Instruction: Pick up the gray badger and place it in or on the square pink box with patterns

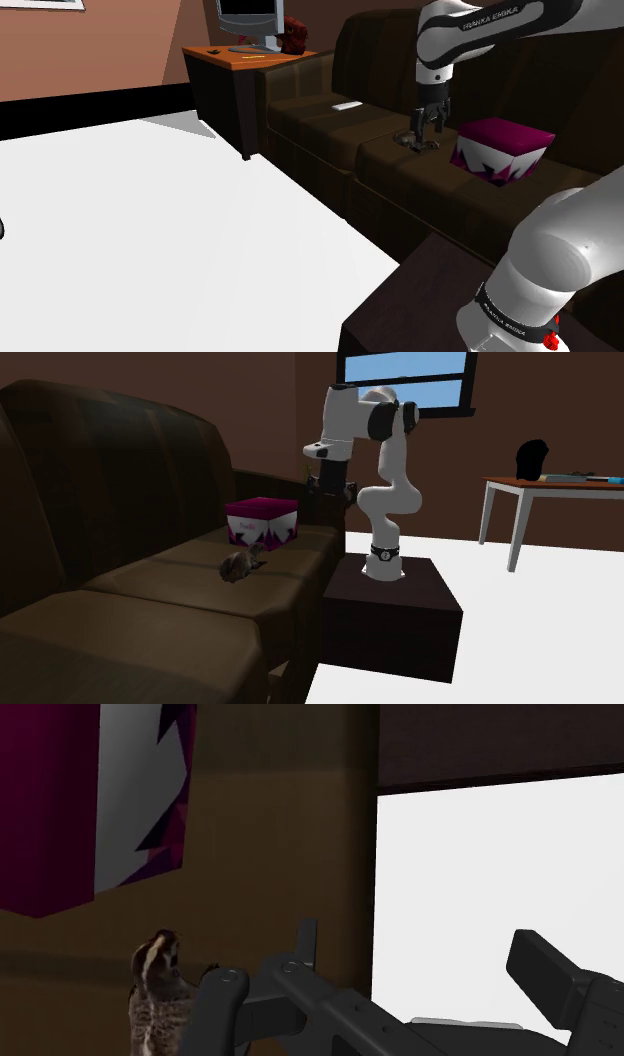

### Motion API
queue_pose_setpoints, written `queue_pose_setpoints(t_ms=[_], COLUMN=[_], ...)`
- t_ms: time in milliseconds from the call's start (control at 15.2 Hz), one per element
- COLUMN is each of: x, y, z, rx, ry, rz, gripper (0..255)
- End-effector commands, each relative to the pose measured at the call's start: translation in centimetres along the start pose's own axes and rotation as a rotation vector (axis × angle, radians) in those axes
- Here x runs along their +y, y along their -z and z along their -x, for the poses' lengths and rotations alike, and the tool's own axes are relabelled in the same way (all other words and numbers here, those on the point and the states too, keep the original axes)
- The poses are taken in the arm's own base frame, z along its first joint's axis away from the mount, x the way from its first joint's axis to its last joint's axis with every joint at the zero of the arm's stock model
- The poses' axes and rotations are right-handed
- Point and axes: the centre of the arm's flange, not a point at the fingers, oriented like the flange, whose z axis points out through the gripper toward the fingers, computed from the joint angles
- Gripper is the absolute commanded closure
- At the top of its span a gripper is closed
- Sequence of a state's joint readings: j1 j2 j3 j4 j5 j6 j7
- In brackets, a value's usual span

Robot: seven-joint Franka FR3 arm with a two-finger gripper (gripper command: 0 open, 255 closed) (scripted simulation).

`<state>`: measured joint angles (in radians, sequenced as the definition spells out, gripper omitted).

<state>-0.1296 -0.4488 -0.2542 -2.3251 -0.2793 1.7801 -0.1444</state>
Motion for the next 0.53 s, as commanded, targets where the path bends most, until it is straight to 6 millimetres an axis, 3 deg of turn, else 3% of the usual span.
queue_pose_setpoints(t_ms=[0, 462], x=[2.2, 9.9], y=[-0.6, -3.8], z=[-1.1, -5.4], rx=[0.0, -0.003], ry=[-0.004, -0.022], rz=[-0.002, -0.013], gripper=[0, 0])
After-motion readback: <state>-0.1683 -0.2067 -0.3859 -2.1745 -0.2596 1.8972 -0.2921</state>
